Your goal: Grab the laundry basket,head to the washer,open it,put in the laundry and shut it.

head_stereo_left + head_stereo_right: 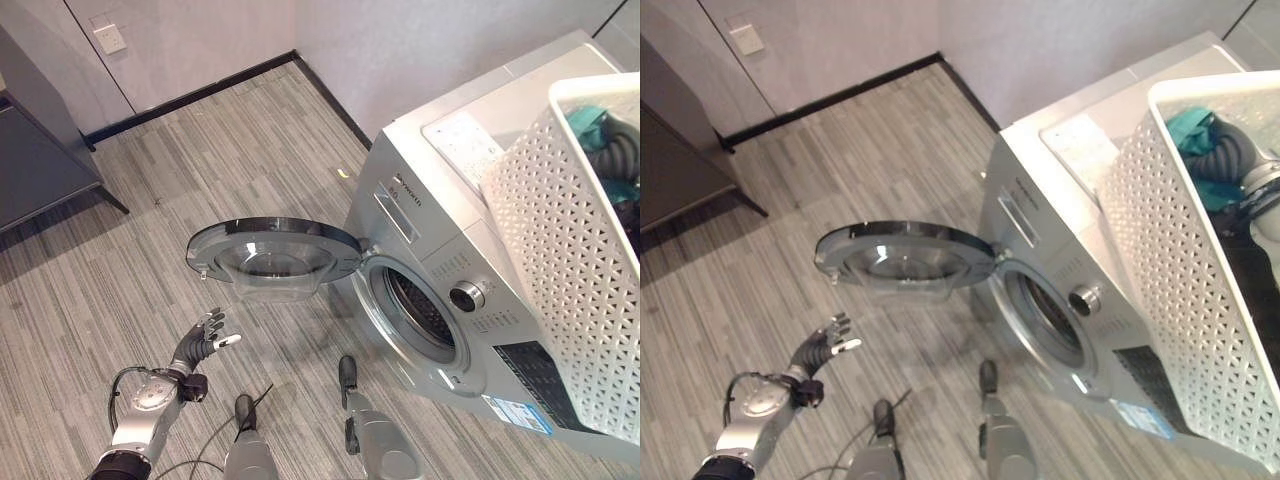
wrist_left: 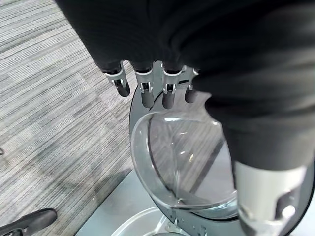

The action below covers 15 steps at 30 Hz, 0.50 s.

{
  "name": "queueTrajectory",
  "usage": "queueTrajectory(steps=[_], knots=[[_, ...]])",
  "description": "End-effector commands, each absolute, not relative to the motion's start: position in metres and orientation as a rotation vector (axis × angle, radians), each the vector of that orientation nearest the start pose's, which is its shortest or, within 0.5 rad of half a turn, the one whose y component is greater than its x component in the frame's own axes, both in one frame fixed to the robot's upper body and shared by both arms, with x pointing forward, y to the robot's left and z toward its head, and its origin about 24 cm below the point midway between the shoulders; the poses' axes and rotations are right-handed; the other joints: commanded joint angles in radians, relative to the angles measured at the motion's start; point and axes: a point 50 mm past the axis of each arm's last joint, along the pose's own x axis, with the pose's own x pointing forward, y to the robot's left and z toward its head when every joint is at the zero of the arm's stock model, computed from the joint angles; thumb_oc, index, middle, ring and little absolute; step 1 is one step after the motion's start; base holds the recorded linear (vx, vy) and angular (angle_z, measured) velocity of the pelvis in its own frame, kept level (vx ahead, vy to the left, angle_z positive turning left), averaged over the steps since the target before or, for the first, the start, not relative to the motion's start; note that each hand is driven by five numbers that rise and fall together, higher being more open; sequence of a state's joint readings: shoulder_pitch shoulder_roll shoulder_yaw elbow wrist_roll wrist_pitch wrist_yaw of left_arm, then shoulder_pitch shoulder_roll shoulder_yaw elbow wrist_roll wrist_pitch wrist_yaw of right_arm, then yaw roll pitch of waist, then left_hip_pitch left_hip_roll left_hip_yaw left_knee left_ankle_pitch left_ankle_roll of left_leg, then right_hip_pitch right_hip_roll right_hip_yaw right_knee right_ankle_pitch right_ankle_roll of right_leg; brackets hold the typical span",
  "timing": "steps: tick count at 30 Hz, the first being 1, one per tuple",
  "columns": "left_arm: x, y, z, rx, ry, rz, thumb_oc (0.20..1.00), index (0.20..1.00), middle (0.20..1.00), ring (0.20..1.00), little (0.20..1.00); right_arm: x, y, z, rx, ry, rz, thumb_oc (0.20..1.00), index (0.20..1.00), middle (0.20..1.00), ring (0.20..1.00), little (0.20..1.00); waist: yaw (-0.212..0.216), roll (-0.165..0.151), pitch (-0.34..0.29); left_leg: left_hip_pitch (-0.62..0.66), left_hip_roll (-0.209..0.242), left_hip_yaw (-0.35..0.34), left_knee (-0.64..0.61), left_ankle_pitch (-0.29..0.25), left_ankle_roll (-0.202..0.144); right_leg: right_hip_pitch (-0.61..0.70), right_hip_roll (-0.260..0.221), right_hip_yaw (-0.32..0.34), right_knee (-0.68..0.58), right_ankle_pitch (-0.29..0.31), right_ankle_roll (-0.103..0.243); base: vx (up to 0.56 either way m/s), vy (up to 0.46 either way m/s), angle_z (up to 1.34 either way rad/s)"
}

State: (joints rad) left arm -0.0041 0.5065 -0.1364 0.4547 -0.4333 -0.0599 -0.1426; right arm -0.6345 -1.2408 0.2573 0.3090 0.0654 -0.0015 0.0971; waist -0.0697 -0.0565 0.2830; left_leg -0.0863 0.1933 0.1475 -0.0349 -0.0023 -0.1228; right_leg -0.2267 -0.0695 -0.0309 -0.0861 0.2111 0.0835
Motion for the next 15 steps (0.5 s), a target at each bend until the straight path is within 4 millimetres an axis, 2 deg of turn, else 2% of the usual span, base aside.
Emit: queueTrajectory(steps=[1,3,7,9,11,15], knots=[[0.233,0.259,-0.014,0.111,0.343,-0.110,1.000,1.000,1.000,1.000,1.000,0.329,-0.300,0.258,-1.121,-0.167,0.000,1.000,1.000,1.000,1.000,1.000,0.015,-0.003,0.025,-0.046,0.016,-0.054,0.127,-0.077,0.031,-0.034,-0.053,0.049,0.116,-0.132,0.030,-0.03,-0.016,0.00],[0.234,0.259,-0.012,0.117,0.339,-0.115,1.000,1.000,1.000,1.000,1.000,0.332,-0.294,0.252,-1.140,-0.142,0.040,1.000,1.000,1.000,1.000,1.000,0.020,0.000,0.033,-0.054,0.017,-0.053,0.132,-0.075,0.030,-0.038,-0.054,0.049,0.119,-0.131,0.030,0.00,0.000,0.00],[0.235,0.260,-0.009,0.130,0.326,-0.120,1.000,1.000,1.000,1.000,1.000,0.335,-0.286,0.254,-1.156,-0.151,0.072,1.000,1.000,1.000,1.000,1.000,0.021,0.003,0.043,-0.067,0.018,-0.056,0.142,-0.073,0.029,-0.046,-0.057,0.046,0.126,-0.131,0.030,-0.01,-0.006,-0.02],[0.238,0.262,-0.002,0.142,0.302,-0.129,1.000,1.000,1.000,1.000,1.000,0.335,-0.290,0.268,-1.209,-0.121,0.086,1.000,1.000,1.000,1.000,1.000,0.026,-0.004,0.063,-0.089,0.022,-0.064,0.155,-0.069,0.023,-0.060,-0.059,0.039,0.136,-0.129,0.030,-0.06,-0.039,0.03],[0.239,0.265,0.007,0.161,0.277,-0.149,1.000,1.000,1.000,1.000,1.000,0.329,-0.292,0.288,-1.399,-0.040,0.155,1.000,1.000,1.000,1.000,1.000,0.029,-0.012,0.100,-0.097,0.031,-0.063,0.174,-0.070,0.016,-0.067,-0.058,0.038,0.151,-0.130,0.032,-0.08,-0.011,0.06],[0.238,0.265,0.008,0.160,0.273,-0.159,1.000,1.000,1.000,1.000,1.000,0.325,-0.292,0.289,-1.478,0.033,0.213,1.000,1.000,1.000,1.000,1.000,0.022,-0.021,0.110,-0.097,0.031,-0.057,0.175,-0.064,0.013,-0.069,-0.061,0.035,0.154,-0.126,0.034,-0.01,0.003,0.07]])
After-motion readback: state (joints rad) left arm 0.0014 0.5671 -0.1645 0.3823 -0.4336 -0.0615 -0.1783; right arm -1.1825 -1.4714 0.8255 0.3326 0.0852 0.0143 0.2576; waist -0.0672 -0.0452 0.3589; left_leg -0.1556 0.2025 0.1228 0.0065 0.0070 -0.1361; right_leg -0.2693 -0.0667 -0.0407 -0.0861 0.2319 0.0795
